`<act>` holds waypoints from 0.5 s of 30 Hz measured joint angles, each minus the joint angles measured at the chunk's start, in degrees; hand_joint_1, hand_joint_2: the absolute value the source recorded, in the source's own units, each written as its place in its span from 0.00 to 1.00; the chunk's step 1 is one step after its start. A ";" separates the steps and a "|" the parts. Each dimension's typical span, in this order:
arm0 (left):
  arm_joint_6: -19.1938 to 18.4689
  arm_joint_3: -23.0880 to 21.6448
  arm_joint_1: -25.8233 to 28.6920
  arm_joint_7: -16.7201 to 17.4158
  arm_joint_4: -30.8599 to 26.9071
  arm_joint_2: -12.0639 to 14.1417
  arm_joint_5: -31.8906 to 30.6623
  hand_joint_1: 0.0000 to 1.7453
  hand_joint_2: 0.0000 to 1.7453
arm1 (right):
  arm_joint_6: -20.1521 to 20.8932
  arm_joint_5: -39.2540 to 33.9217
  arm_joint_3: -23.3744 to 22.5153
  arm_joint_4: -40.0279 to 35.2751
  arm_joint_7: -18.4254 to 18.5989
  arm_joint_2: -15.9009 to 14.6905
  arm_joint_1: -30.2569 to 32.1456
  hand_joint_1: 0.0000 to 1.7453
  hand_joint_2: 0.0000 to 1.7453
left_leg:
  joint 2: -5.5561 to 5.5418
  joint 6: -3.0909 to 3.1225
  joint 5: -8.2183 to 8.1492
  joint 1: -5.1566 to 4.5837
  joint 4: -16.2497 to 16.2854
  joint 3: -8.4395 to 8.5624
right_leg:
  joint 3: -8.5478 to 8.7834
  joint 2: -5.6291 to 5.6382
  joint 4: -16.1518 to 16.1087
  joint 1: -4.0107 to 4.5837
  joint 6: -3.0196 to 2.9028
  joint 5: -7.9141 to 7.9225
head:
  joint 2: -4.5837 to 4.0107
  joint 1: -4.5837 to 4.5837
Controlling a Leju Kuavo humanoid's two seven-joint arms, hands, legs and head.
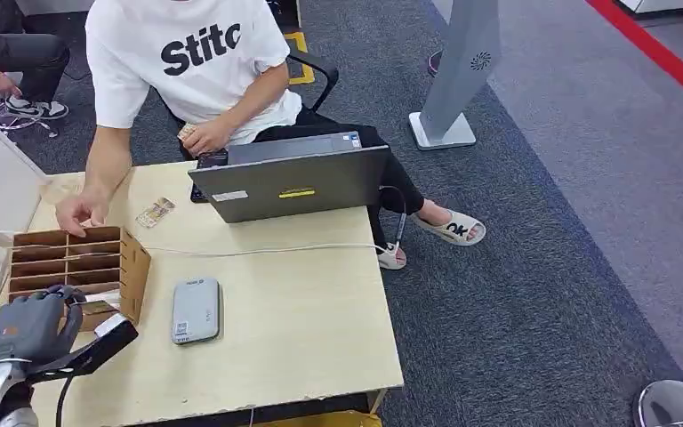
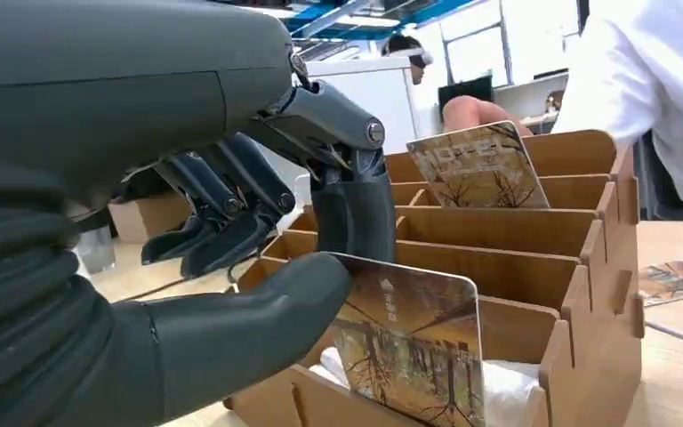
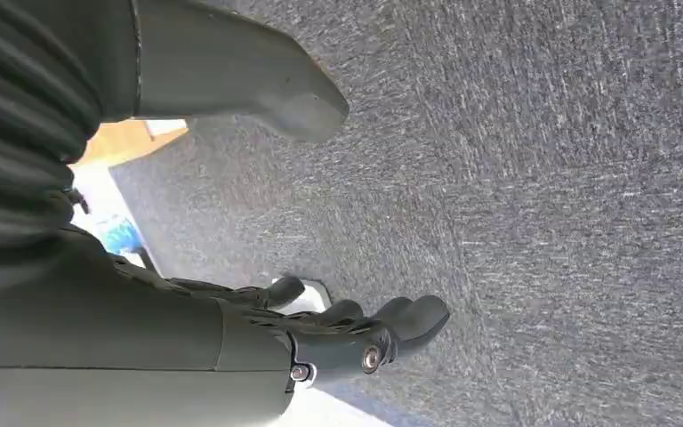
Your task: Pass the card to the sensor for recognition and then transmit it.
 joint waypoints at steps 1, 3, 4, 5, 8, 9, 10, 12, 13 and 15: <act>0.15 0.00 0.00 0.02 0.00 0.07 -0.13 1.00 1.00 | -0.02 0.00 -0.02 0.00 0.00 0.00 -0.01 0.00 1.00 | 0.00 0.00 0.00 0.00 0.00 0.00 | 0.00 0.00 0.00 0.00 0.00 0.00 | 0.00 0.02; 0.39 0.00 -0.02 0.04 0.00 0.09 -0.13 1.00 1.00 | -0.09 0.00 -0.02 0.00 0.00 0.00 0.00 0.00 1.00 | 0.00 0.00 0.00 0.00 0.00 0.00 | 0.00 0.00 0.00 0.00 0.00 0.00 | 0.00 0.00; 0.65 0.00 -0.02 0.13 0.00 0.15 -0.24 1.00 1.00 | -0.13 0.04 -0.02 0.00 0.00 0.00 0.00 0.00 1.00 | 0.00 0.00 0.00 0.00 0.00 0.00 | 0.00 0.00 0.00 0.00 0.00 0.00 | 0.00 0.00; 0.98 0.00 -0.05 0.31 0.00 0.17 -0.41 1.00 1.00 | -0.22 0.09 0.00 0.00 0.00 0.00 -0.01 0.00 1.00 | 0.00 0.00 0.00 0.00 0.00 0.00 | -0.01 0.00 0.00 0.00 0.00 0.00 | 0.00 0.00; 1.62 0.04 -0.63 0.90 0.00 0.22 -0.57 1.00 1.00 | -0.37 0.28 -0.02 0.00 0.00 0.00 -0.01 0.00 1.00 | -0.01 0.00 0.00 0.00 0.00 0.00 | 0.00 -0.01 0.00 0.00 0.00 0.00 | 0.00 0.00; 1.68 0.04 -0.92 0.92 -0.02 0.26 -0.66 1.00 1.00 | -0.42 0.33 0.00 0.00 -0.02 0.00 -0.01 0.00 1.00 | -0.01 0.00 0.00 0.00 0.00 0.00 | 0.00 -0.01 0.00 0.00 0.00 0.00 | 0.00 0.02; 1.88 0.09 -1.16 0.92 -0.02 0.37 -0.90 1.00 1.00 | -0.44 0.33 0.00 0.00 -0.02 0.00 -0.01 0.00 1.00 | 0.00 0.00 0.00 0.00 0.00 0.00 | 0.00 0.00 0.00 0.00 0.00 0.00 | 0.00 0.00; 2.45 0.17 -1.74 0.92 -0.02 0.52 -1.16 1.00 1.00 | -0.44 0.37 -0.02 0.00 -0.09 0.00 0.00 0.00 1.00 | 0.00 0.00 0.00 0.00 0.00 0.00 | 0.00 -0.01 0.00 0.00 0.00 0.00 | 0.00 0.00; 2.62 0.26 -2.01 0.92 -0.02 0.55 -1.18 1.00 1.00 | -0.44 0.37 0.00 0.00 -0.09 0.00 0.00 0.00 1.00 | -0.01 0.00 0.00 0.00 0.00 0.00 | 0.00 -0.01 0.00 0.00 0.00 0.00 | 0.00 0.02; 2.69 0.35 -2.30 0.94 -0.04 0.57 -1.18 1.00 1.00 | -0.44 0.41 0.00 0.00 -0.11 0.00 -0.01 0.00 1.00 | -0.01 0.00 0.00 0.00 0.00 0.01 | 0.01 -0.01 0.00 0.00 0.00 0.00 | 0.00 0.00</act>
